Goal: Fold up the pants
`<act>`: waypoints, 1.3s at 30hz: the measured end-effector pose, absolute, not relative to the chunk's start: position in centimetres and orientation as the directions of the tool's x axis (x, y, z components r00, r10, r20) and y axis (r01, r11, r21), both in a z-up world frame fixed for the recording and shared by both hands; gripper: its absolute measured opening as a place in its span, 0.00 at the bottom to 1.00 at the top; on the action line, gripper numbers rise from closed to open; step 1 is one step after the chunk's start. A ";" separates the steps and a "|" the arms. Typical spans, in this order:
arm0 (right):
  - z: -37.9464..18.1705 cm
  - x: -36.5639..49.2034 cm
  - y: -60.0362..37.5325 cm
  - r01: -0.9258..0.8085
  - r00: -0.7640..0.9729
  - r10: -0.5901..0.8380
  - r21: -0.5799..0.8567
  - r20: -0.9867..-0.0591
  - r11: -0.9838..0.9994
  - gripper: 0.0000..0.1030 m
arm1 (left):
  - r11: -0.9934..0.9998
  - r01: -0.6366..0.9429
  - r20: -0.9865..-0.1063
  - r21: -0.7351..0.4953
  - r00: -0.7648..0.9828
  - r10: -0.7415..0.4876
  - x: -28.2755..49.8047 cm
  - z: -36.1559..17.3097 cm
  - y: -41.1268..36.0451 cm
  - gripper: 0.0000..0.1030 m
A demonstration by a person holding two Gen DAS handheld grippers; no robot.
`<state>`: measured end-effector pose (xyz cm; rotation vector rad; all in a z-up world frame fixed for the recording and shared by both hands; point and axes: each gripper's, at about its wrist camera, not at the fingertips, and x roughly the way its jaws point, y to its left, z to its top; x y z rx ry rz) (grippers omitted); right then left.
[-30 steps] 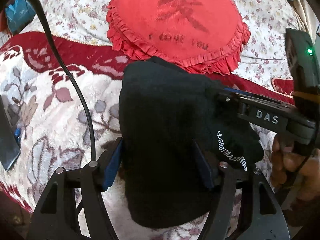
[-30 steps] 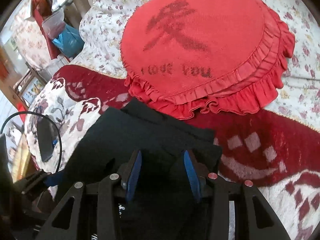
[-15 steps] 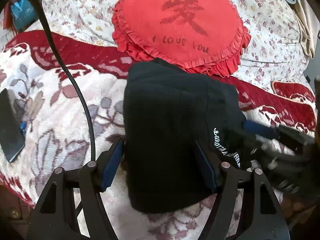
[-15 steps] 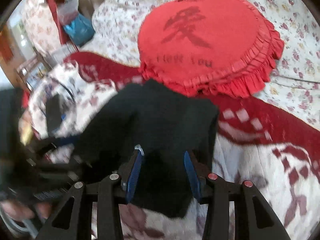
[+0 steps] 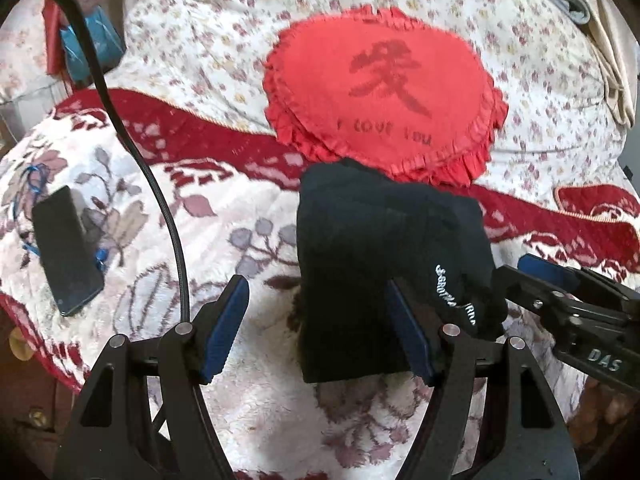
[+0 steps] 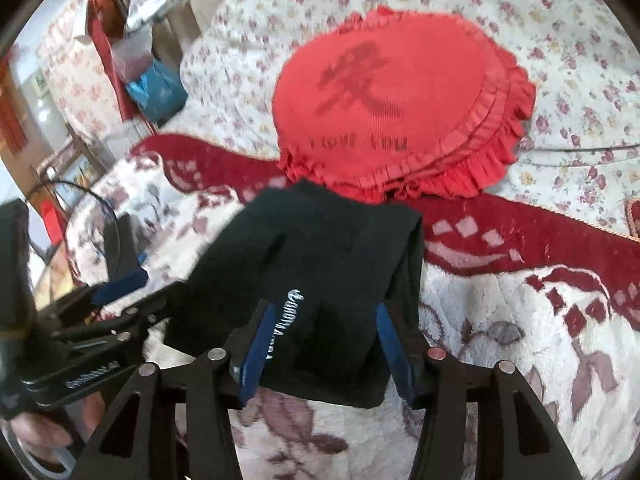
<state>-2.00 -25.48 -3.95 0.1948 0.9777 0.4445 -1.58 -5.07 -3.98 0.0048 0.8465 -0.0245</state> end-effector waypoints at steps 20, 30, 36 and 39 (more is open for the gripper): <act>-1.1 -4.2 -25.1 -0.300 0.516 0.442 0.328 -0.734 0.896 0.54 | 0.995 -0.012 -0.680 0.095 0.730 0.074 -4.6 -1.2 -5.7 0.69; -0.8 -4.5 -25.0 -0.281 0.540 0.419 0.312 -0.730 0.907 0.60 | 0.996 -0.013 -0.679 0.090 0.730 0.071 -4.9 -1.1 -6.0 0.69; -0.9 -4.5 -24.6 -0.293 0.533 0.422 0.309 -0.733 0.905 0.61 | 0.996 -0.012 -0.680 0.090 0.730 0.071 -4.9 -1.0 -5.9 0.69; -1.0 -4.6 -24.4 -0.297 0.528 0.422 0.305 -0.737 0.905 0.61 | 0.996 -0.014 -0.679 0.093 0.730 0.073 -4.9 -1.1 -6.0 0.69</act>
